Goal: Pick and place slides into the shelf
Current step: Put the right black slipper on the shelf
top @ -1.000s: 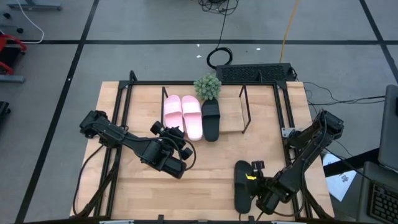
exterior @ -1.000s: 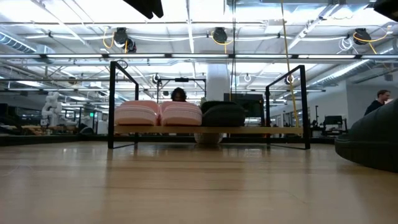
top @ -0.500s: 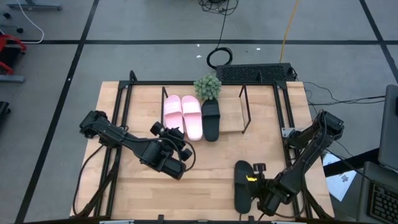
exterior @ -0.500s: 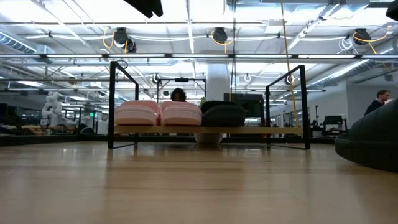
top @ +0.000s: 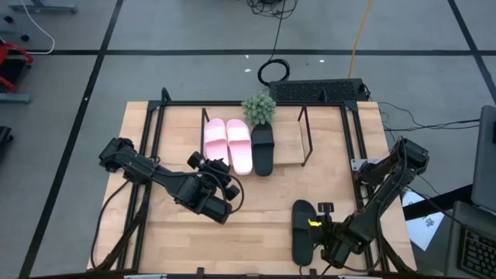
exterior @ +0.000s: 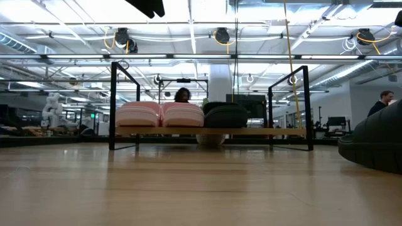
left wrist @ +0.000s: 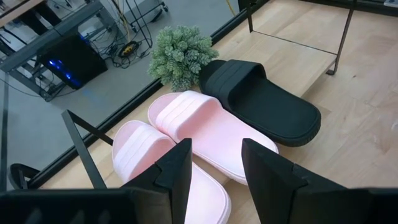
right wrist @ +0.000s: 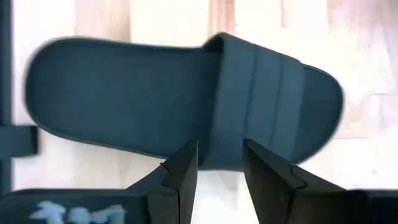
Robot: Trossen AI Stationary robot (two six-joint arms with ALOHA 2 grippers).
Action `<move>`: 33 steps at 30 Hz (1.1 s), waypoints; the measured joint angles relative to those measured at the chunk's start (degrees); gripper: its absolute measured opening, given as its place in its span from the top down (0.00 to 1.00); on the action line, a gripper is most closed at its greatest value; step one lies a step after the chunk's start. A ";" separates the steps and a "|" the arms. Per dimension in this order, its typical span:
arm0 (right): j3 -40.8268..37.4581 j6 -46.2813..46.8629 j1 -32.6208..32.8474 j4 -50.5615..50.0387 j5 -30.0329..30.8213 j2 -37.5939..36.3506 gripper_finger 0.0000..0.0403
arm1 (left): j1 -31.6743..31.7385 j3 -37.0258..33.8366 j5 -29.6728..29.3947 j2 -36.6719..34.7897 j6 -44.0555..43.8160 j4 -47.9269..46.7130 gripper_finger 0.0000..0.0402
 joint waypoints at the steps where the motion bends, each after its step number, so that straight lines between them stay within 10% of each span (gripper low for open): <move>1: 0.00 0.39 0.00 0.29 -0.07 0.00 0.71 | 0.00 0.00 -0.02 0.00 0.02 0.00 0.64; 33: 0.02 7.09 -0.44 -2.75 1.48 3.65 0.71 | 0.00 0.00 -0.04 0.02 0.00 0.10 0.64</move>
